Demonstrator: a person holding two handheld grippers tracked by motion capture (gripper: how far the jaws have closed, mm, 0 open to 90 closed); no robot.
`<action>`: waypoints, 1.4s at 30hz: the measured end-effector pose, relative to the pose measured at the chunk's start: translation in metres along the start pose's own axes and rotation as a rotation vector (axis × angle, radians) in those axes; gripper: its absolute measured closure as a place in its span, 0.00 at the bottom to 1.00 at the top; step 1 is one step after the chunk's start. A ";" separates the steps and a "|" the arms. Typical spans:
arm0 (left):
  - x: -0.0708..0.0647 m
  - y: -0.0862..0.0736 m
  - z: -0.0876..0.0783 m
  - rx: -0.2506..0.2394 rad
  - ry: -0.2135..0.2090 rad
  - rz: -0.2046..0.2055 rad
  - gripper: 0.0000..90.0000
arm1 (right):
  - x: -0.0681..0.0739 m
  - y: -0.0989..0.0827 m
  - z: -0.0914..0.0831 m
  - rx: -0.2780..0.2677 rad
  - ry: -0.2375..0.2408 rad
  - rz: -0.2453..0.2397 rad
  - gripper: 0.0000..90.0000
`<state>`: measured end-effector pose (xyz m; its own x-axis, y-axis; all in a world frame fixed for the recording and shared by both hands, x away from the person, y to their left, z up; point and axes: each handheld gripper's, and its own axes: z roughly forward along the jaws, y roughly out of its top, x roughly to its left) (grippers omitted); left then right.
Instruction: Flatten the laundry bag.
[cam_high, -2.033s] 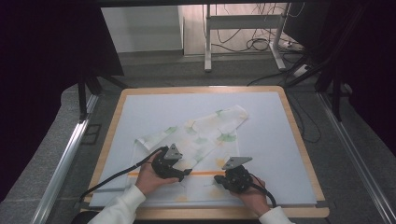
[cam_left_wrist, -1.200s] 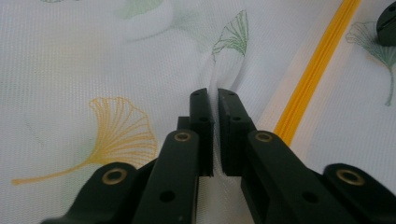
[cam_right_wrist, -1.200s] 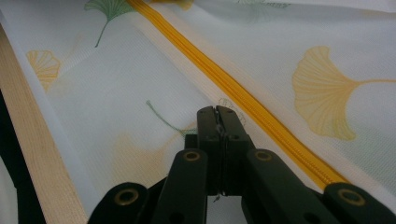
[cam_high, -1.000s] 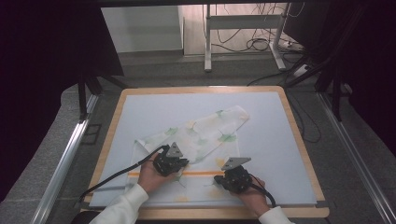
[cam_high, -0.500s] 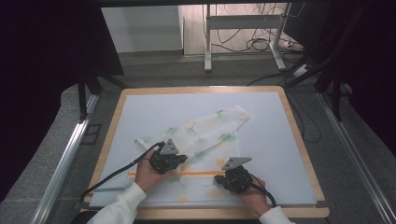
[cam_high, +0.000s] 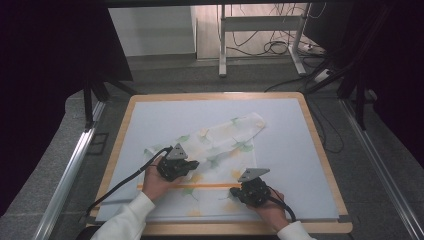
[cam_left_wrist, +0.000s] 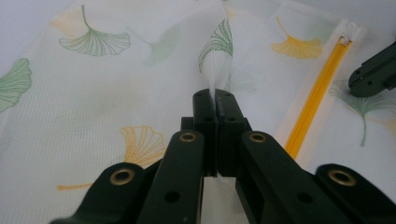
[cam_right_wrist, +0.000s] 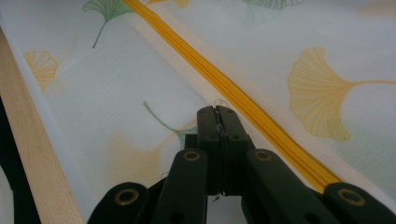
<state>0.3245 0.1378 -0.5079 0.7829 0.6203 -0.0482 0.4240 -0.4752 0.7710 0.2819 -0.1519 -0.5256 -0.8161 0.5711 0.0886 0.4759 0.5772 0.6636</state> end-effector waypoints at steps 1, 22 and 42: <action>0.001 0.001 -0.001 -0.003 0.001 -0.002 1.00 | 0.000 0.000 0.000 0.000 0.002 0.000 0.99; 0.019 0.005 -0.002 -0.020 0.021 -0.037 1.00 | -0.001 0.000 0.000 -0.002 0.009 -0.002 0.99; 0.035 0.009 -0.005 -0.034 0.064 -0.058 1.00 | -0.002 -0.001 0.000 -0.003 0.015 0.002 0.99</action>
<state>0.3535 0.1586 -0.4996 0.7264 0.6851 -0.0535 0.4511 -0.4166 0.7893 0.2834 -0.1537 -0.5263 -0.8199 0.5633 0.1017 0.4770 0.5742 0.6654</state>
